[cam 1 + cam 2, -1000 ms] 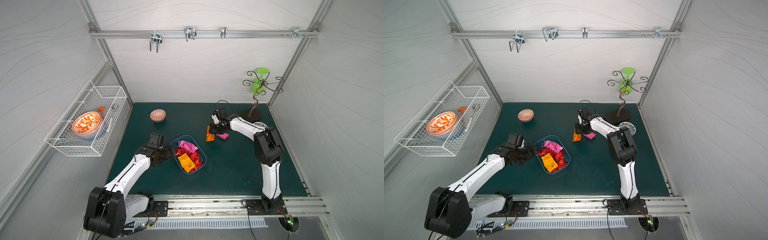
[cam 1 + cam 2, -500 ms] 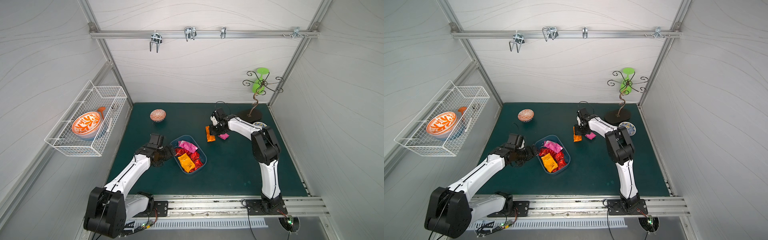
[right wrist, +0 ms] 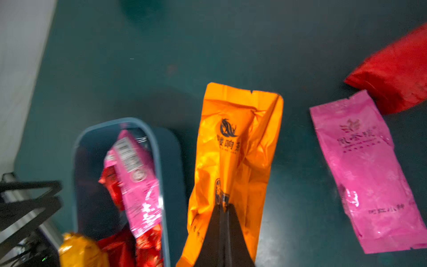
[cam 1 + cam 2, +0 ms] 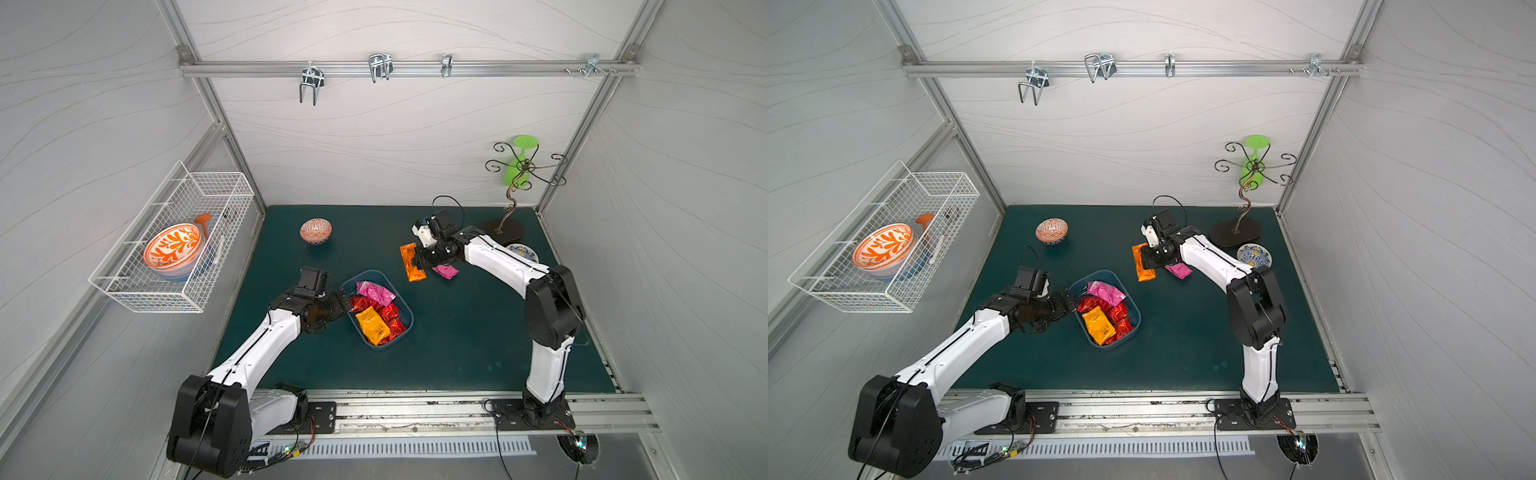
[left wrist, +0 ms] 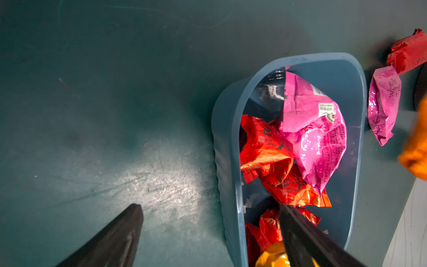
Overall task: Put the tea bags into the storage box
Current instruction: Pick up the tea bag from the center of the board, then place the tea bag in the storage box.
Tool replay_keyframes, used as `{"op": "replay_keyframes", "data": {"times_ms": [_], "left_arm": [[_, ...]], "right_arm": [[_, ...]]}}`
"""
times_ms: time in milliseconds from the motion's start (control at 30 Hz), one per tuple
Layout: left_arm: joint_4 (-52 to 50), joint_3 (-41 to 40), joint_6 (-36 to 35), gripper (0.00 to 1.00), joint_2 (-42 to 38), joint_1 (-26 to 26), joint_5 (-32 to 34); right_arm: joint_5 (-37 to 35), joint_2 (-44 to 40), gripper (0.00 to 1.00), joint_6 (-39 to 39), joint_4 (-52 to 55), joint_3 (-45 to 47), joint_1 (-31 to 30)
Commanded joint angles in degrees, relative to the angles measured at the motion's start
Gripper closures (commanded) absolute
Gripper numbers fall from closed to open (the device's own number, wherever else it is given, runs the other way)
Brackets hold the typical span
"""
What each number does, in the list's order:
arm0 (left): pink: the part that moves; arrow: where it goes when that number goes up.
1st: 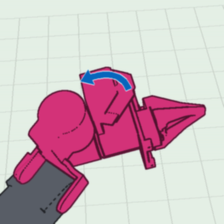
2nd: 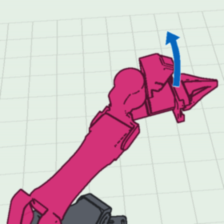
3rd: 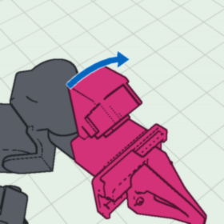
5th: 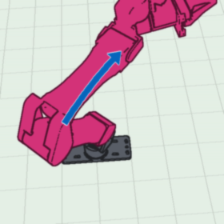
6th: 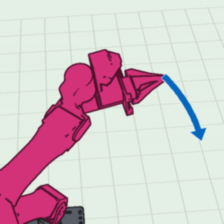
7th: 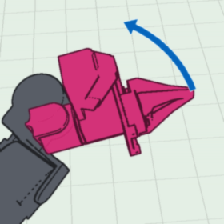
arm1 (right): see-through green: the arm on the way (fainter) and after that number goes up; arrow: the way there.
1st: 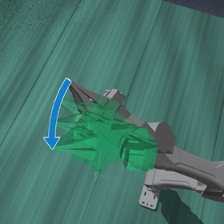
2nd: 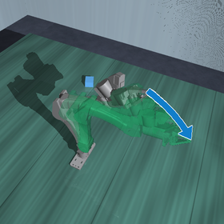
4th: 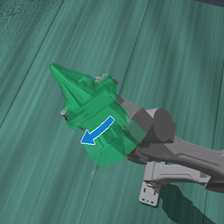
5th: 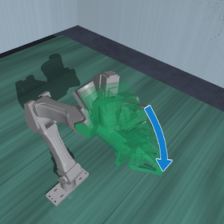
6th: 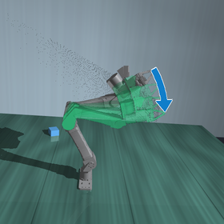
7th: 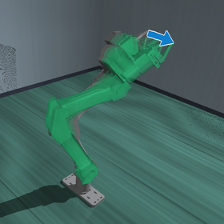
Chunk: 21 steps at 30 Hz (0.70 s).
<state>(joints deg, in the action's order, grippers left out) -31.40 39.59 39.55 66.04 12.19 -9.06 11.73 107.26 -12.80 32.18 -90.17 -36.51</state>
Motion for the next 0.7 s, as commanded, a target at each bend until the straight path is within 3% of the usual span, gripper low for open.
{"op": "replay_keyframes", "data": {"times_ms": [0,300,467,667], "left_arm": [[2.0,1.4,0.6,0.03,0.1,0.3,-0.5],[1.3,0.6,1.2,0.04,-1.9,0.2,0.2],[0.7,0.6,1.3,0.04,-3.1,0.2,0.8],[0.4,1.0,1.7,0.03,-3.1,0.2,0.8]], "right_arm": [[4.1,-4.5,1.0,2.5,2.0,2.3,-3.5],[7.3,-10.2,1.0,6.7,0.6,9.2,-12.2],[11.0,-9.4,1.0,4.1,-1.1,12.4,-13.5],[9.8,-6.2,1.0,2.8,-2.8,13.9,-14.9]]}}
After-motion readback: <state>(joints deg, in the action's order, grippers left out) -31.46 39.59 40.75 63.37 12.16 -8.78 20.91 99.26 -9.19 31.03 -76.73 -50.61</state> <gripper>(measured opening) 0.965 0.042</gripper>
